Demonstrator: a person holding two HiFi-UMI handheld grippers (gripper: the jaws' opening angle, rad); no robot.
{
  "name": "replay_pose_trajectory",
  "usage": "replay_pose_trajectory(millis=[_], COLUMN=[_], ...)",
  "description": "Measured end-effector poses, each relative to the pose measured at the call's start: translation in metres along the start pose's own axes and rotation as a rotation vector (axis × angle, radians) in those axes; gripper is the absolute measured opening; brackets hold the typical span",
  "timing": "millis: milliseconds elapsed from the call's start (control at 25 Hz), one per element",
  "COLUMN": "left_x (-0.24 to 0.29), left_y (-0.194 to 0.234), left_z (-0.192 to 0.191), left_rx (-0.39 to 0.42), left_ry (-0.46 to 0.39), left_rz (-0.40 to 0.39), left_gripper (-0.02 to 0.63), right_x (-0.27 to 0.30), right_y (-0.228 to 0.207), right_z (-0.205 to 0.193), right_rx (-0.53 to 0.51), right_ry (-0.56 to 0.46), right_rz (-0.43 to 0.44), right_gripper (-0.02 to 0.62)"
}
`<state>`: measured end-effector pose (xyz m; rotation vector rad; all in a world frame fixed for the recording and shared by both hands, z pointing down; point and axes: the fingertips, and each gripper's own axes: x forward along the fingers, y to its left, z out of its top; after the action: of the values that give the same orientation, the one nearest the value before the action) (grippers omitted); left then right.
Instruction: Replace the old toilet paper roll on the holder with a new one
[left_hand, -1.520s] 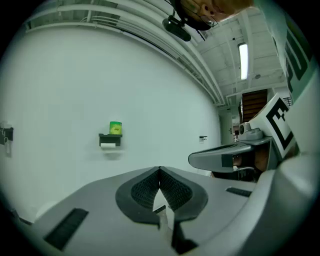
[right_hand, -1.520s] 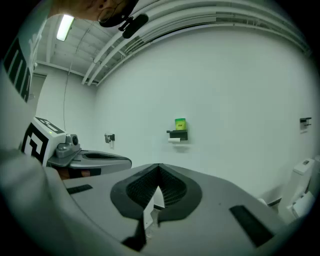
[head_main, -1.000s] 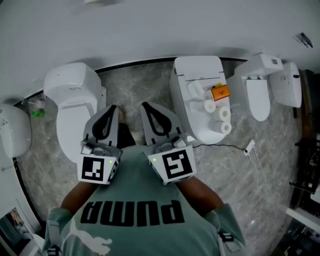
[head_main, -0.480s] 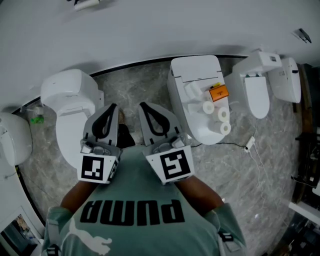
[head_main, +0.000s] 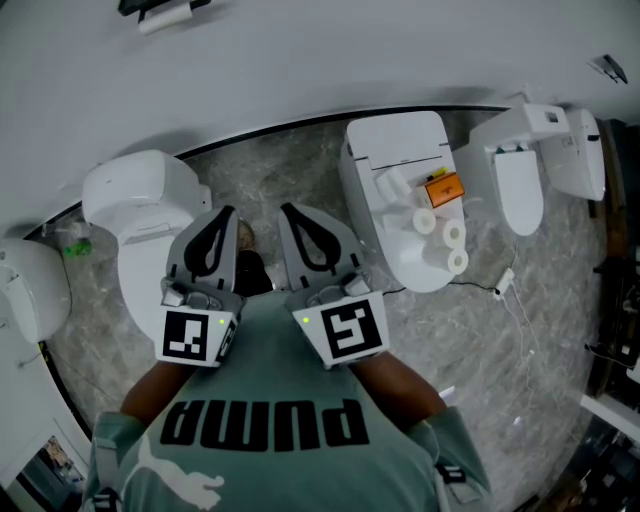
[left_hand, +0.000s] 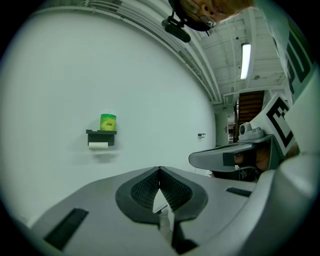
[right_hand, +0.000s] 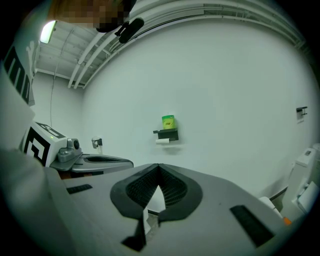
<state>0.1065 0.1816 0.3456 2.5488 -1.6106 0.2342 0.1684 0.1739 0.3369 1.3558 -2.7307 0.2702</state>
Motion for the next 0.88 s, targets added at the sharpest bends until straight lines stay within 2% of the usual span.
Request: replay_pose_trajectory(millis=[880], left_x=[0.02], left_y=[0.097], left_z=[0.029], left_rx=[-0.022], left_ry=[-0.06], left_rz=[0.028], left_gripper=[0.003], right_x=[0.092], right_y=[0.023], right_z=[0.043], right_rx=[-0.017], right_ry=[-0.041], right_rz=[-0.002], right_gripper=[0.005])
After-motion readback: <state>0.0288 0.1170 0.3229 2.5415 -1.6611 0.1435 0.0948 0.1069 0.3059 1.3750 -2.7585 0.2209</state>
